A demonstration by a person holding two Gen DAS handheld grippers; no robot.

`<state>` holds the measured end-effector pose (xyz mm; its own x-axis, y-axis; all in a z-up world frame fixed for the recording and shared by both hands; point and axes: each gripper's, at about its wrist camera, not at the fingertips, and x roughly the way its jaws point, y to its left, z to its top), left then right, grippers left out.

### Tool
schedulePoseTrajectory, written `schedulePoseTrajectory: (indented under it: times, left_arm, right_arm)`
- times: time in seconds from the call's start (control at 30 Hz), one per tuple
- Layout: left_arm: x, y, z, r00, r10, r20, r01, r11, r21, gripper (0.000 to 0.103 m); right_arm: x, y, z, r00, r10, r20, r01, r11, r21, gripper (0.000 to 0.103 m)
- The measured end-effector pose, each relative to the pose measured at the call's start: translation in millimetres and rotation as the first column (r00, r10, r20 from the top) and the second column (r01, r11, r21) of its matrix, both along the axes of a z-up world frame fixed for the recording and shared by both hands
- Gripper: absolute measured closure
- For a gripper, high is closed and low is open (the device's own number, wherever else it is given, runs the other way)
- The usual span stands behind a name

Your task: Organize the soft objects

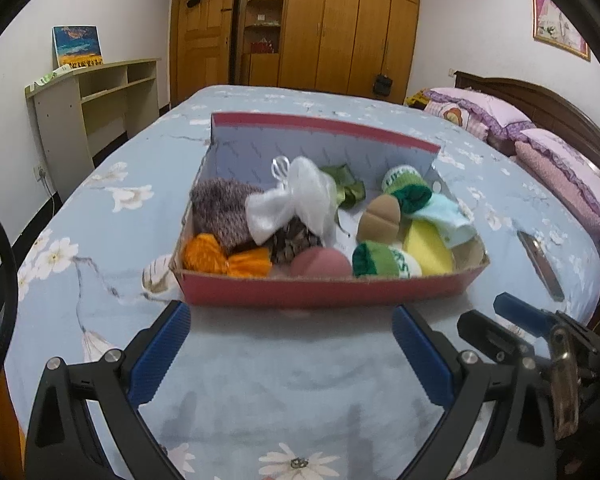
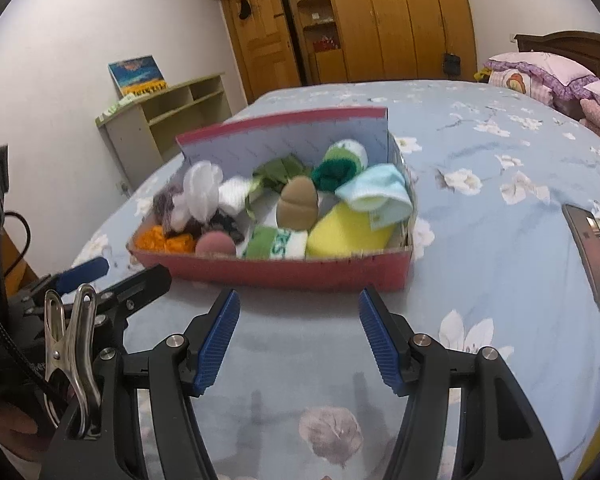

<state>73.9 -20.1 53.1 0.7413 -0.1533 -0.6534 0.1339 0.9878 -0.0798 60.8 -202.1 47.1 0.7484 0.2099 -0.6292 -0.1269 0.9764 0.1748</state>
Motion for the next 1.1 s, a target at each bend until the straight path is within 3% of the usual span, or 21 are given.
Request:
schedulePoseTrajectory:
  times: [0.83,1.1]
  left_arm:
    - [28.7,-10.6,-54.3,0.986,0.031,-0.163,-0.023,0.998,0.052,0.001]
    - [31.3,-12.0,-60.9,0.985,0.037,-0.170,-0.027,0.998,0.061,0.001]
  right_arm:
    - [21.4,-3.7,-45.8,0.993,-0.027,-0.111,0.024,0.999,-0.028,0.039]
    - [21.6,-1.5,-51.6,0.993,-0.031,-0.115,0.027,0.999,-0.038,0.039]
